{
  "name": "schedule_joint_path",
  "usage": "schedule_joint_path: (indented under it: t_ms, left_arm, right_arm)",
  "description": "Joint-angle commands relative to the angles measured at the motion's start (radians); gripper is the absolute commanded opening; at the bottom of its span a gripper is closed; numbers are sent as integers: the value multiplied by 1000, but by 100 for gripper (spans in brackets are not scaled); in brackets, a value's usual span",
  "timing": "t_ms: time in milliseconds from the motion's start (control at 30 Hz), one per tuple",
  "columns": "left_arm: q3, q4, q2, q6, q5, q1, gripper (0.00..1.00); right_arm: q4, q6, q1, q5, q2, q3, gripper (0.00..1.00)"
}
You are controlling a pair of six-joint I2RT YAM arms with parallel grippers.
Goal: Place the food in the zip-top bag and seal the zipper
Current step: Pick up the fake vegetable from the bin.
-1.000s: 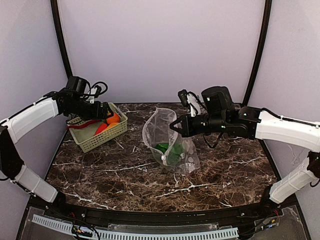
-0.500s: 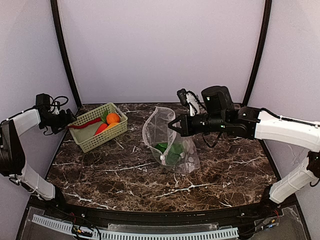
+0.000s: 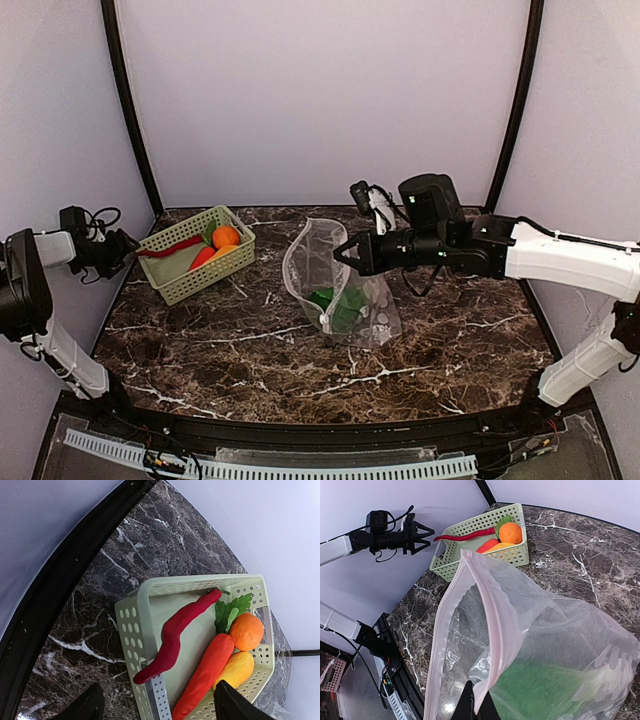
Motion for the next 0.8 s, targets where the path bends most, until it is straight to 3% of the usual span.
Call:
schedule_joint_path:
  t_ms: [0,333,667,767]
  left_arm:
    - [10,15,25,-2,1,4,72]
    - [54,23,112,-12,27,3,54]
    - [56,40,98,-20,41,3,33]
    - [53,43,84,-19,34,3,32]
  right_arm:
    - [36,-7,-4,-6,0,6,0]
    - [39,-6,-4,-18,19,20,0]
    - [41,-2,-4,-23,30,20,0]
    - [41,-2,-4,-22,31,19,0]
